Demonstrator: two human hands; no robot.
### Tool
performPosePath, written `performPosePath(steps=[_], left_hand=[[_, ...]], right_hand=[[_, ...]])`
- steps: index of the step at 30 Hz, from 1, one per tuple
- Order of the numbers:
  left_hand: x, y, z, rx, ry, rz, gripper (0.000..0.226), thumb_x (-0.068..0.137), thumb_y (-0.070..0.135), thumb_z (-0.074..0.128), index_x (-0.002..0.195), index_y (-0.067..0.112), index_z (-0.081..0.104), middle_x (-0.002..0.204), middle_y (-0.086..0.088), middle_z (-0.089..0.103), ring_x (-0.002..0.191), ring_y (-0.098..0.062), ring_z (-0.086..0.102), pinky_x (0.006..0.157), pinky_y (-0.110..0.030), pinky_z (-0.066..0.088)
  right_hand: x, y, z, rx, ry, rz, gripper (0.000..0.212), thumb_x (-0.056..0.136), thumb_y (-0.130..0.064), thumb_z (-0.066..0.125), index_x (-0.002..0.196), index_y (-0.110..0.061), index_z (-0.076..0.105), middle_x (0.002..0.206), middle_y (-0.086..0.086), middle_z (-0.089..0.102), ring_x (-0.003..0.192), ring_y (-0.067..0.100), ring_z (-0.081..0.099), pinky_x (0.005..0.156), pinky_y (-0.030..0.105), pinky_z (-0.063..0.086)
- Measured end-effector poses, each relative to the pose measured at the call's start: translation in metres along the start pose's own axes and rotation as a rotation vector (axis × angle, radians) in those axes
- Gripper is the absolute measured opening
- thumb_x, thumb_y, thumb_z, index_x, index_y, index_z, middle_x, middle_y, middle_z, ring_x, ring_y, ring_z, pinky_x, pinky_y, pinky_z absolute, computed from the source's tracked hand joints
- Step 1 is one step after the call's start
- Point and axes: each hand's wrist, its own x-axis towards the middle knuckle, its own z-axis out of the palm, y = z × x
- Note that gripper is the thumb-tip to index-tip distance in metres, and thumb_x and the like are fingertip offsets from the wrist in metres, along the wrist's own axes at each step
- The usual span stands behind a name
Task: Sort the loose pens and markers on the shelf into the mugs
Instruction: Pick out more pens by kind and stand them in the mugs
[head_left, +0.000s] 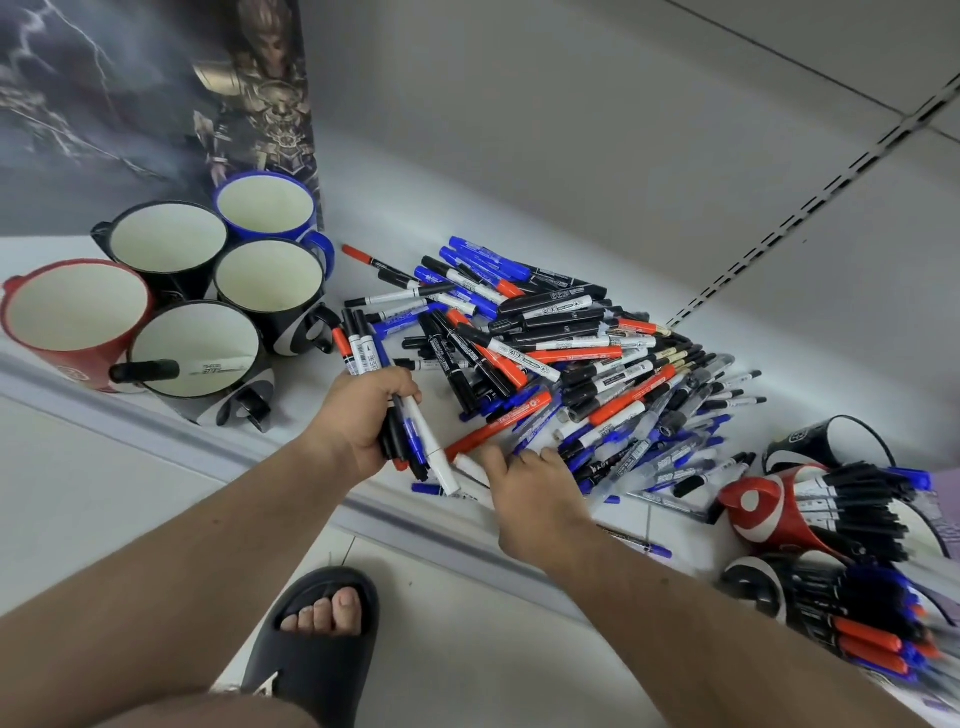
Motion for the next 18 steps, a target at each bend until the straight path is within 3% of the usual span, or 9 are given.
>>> performPosePath(steps=[3, 6, 9, 12, 15, 18], left_hand=[[-0.001, 0.001, 0.000, -0.002, 0.003, 0.013, 0.017, 0.057, 0.000, 0.060, 0.069, 0.011, 0.054, 0.066, -0.006, 0.048, 0.053, -0.017, 0.048, 0.052, -0.026, 0.046], [-0.003, 0.005, 0.000, 0.011, 0.030, 0.014, 0.020, 0.054, 0.002, 0.060, 0.071, 0.010, 0.054, 0.063, -0.007, 0.049, 0.049, -0.019, 0.049, 0.054, -0.028, 0.045], [-0.004, 0.011, -0.001, 0.019, 0.056, 0.017, 0.025, 0.053, 0.004, 0.060, 0.077, 0.008, 0.052, 0.065, -0.009, 0.050, 0.045, -0.019, 0.050, 0.052, -0.029, 0.046], [-0.007, 0.013, 0.005, -0.005, 0.049, -0.002, 0.017, 0.071, 0.000, 0.060, 0.083, 0.007, 0.051, 0.064, -0.010, 0.054, 0.050, -0.021, 0.056, 0.061, -0.034, 0.056], [-0.017, 0.015, 0.022, -0.018, 0.008, -0.028, 0.016, 0.085, -0.005, 0.053, 0.093, 0.008, 0.048, 0.063, -0.010, 0.059, 0.058, -0.021, 0.063, 0.079, -0.045, 0.060], [-0.037, 0.029, 0.049, 0.094, -0.055, -0.038, 0.009, 0.084, -0.003, 0.053, 0.085, 0.006, 0.054, 0.067, -0.012, 0.061, 0.061, -0.024, 0.062, 0.065, -0.038, 0.059]], right_hand=[[-0.003, 0.003, 0.001, 0.143, -0.019, 0.101, 0.060, 0.076, -0.011, 0.054, 0.132, -0.010, 0.032, 0.095, 0.009, 0.062, 0.091, 0.027, 0.055, 0.091, 0.036, 0.039], [-0.002, 0.005, -0.001, 0.468, -0.081, 0.298, 0.050, 0.086, -0.017, 0.055, 0.130, -0.023, 0.031, 0.088, 0.003, 0.058, 0.080, 0.026, 0.057, 0.069, 0.032, 0.042], [0.008, 0.013, -0.004, 0.927, -0.075, 0.492, 0.045, 0.086, -0.016, 0.054, 0.126, -0.029, 0.039, 0.091, 0.000, 0.067, 0.074, 0.024, 0.063, 0.058, 0.037, 0.052], [0.015, 0.024, -0.022, 1.351, -0.016, 0.641, 0.046, 0.081, 0.000, 0.055, 0.120, -0.021, 0.042, 0.080, 0.005, 0.068, 0.054, 0.014, 0.057, 0.046, 0.030, 0.045], [0.015, 0.033, -0.053, 1.602, 0.043, 0.747, 0.033, 0.082, 0.005, 0.055, 0.107, -0.013, 0.046, 0.067, 0.009, 0.045, 0.046, 0.016, 0.039, 0.044, 0.027, 0.033], [0.000, 0.039, -0.094, 1.778, 0.044, 0.752, 0.020, 0.082, 0.007, 0.054, 0.090, -0.010, 0.045, 0.062, 0.010, 0.043, 0.044, 0.018, 0.037, 0.043, 0.026, 0.031]])
